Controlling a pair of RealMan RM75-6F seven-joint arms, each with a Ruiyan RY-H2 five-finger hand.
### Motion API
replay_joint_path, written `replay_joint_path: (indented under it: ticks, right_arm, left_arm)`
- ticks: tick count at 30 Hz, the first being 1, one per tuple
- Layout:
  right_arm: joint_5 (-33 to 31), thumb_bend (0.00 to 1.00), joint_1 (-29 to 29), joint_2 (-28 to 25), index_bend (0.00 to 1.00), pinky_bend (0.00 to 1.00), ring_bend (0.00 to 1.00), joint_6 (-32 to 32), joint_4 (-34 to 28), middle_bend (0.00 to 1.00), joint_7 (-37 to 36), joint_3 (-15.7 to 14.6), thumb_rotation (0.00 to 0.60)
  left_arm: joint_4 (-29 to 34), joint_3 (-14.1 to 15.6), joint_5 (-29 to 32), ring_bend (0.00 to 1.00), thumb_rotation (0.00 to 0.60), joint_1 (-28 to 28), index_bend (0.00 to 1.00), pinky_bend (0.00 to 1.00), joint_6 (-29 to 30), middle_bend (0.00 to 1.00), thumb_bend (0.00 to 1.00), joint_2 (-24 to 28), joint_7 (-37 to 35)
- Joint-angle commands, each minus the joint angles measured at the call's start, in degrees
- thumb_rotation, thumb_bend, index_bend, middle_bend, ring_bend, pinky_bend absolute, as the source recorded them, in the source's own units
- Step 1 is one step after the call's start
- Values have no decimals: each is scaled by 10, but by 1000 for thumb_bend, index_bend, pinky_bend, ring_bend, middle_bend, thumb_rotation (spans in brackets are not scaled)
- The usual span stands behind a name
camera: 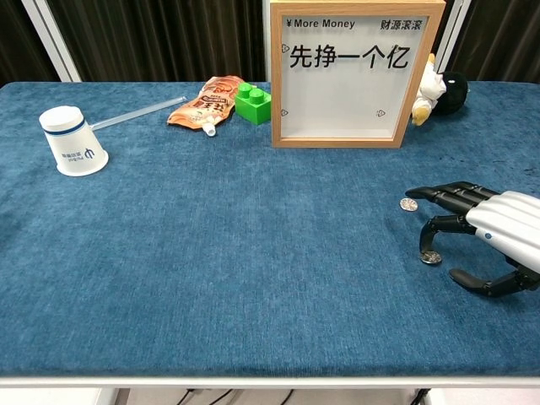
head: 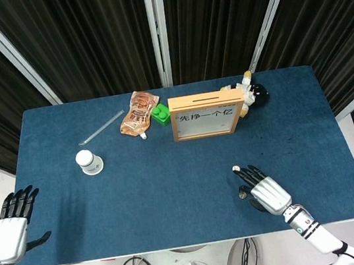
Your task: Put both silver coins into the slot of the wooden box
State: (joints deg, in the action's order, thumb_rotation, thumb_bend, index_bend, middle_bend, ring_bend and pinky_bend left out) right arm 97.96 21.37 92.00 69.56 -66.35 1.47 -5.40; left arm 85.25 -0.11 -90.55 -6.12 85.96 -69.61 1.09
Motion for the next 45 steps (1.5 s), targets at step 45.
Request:
replay_joint_path:
  ticks: [45]
  right_arm:
    - [18,331,16,37,415,0,0,41,54,0,-25,-2,600]
  left_arm:
    - [-24,6,-3,0,600,1,28,0,-1,7,0,0,-45]
